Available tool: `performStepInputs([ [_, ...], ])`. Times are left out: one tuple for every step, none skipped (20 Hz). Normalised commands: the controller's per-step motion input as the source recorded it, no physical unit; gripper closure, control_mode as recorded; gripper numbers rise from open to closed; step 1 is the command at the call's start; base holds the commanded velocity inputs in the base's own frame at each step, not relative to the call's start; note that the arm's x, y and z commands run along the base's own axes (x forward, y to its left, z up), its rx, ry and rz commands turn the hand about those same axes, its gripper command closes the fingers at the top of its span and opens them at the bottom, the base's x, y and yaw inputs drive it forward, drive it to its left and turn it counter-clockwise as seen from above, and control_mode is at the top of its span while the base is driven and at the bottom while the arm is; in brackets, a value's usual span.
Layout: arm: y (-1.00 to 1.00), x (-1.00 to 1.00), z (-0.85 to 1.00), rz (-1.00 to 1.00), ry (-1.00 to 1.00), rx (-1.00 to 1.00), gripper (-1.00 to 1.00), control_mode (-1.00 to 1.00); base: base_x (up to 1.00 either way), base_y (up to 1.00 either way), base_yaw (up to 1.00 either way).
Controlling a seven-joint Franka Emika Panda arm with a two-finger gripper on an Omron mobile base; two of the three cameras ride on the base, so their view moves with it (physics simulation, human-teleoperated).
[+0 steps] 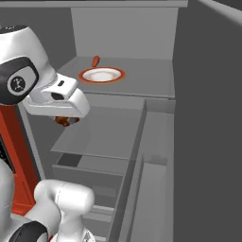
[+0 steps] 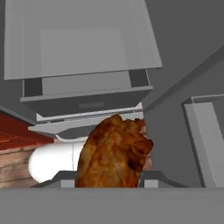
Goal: Retrieve the chicken drumstick from the fridge and place it on the saucepan with marinade on the stove.
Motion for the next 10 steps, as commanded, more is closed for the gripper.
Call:
performStepInputs([
  [0.00, -0.11, -0.26, 0.00, -0.01, 0.01, 1.00, -1.00, 0.00, 0.00, 0.00],
  [0.00, -0.08, -0.28, 0.00, -0.03, 0.00, 1.00, -1.00, 0.00, 0.00, 0.00],
  [0.00, -0.01, -0.26, 0.00, -0.03, 0.00, 1.00, -1.00, 0.00, 0.00, 0.00],
  [0.00, 0.00, -0.24, 0.00, -0.04, 0.00, 1.00, -1.00, 0.00, 0.00, 0.00],
  [0.00, 0.00, -0.22, 0.00, -0.09, 0.00, 1.00, -1.00, 0.00, 0.00, 0.00],
  [0.00, 0.00, -0.19, -0.03, -0.09, 0.00, 1.00, -1.00, 0.00, 0.00, 0.00],
  [0.00, 0.00, -0.14, -0.04, -0.09, 0.01, 1.00, -1.00, 0.00, 0.00, 0.00],
  [0.00, 0.00, -0.06, -0.05, -0.10, 0.03, 1.00, -1.00, 0.00, 0.00, 0.00],
  [0.00, 0.00, 0.00, -0.06, -0.06, 0.06, 1.00, -1.00, 0.00, 0.00, 0.00],
  [0.00, 0.00, 0.00, -0.04, -0.05, 0.06, 1.00, -1.00, 0.00, 0.00, 0.00],
])
